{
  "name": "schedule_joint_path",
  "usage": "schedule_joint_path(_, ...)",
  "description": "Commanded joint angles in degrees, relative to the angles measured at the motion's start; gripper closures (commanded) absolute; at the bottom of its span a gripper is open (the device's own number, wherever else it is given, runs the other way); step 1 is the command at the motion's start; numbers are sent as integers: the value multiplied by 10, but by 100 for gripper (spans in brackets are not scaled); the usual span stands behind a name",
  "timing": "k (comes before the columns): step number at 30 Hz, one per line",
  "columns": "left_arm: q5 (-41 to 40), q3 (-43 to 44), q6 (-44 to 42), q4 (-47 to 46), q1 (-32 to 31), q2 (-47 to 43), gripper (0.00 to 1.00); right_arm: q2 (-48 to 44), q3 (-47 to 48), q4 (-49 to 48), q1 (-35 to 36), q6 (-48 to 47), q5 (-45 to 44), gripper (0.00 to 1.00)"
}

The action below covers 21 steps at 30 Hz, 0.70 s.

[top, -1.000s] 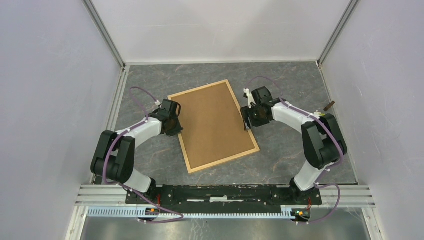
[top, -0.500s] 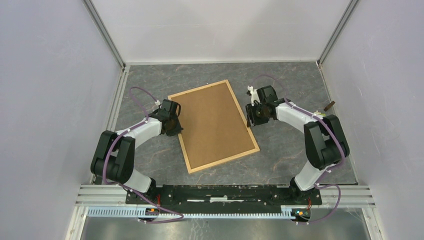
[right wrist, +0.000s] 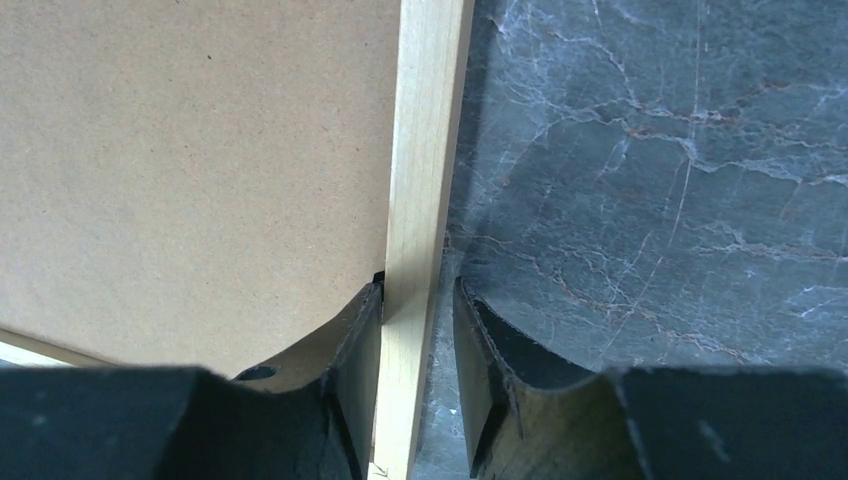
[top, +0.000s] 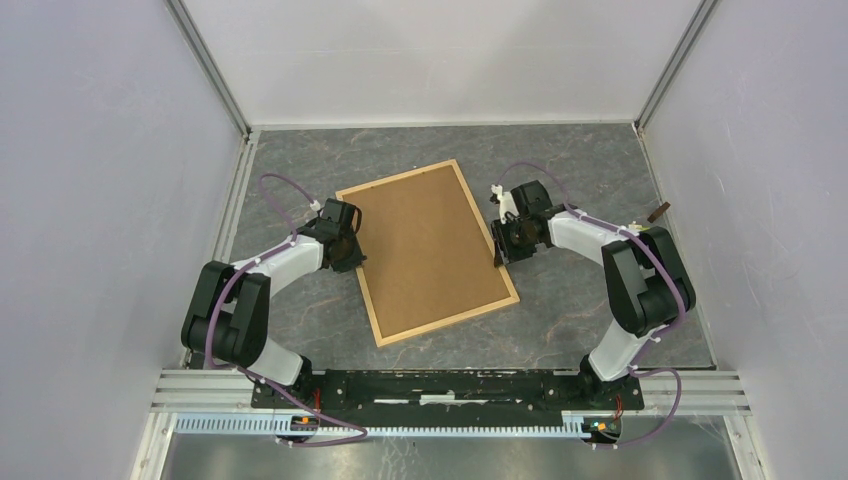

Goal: Put the photo into the frame

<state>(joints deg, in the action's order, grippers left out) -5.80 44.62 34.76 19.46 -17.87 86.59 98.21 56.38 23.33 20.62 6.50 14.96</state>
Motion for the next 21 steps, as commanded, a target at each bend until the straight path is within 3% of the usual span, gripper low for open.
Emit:
schedule_joint_path(1,6,-11,-29,-12,-6,8,98,4,13,5,2,-11,-11,60)
schedule_joint_path(6,6,-13,-29,-11,-6,6,98,-28,30,7,1,0,-13,57)
schedule_joint_path(12,8,-13,-30,-11,-7,6,98,-5,39,6,1,-3,-2,65)
schedule_joint_path(21,7,-14,-30,-11,-8,5,98,7,34,13,1,-5,-22,67)
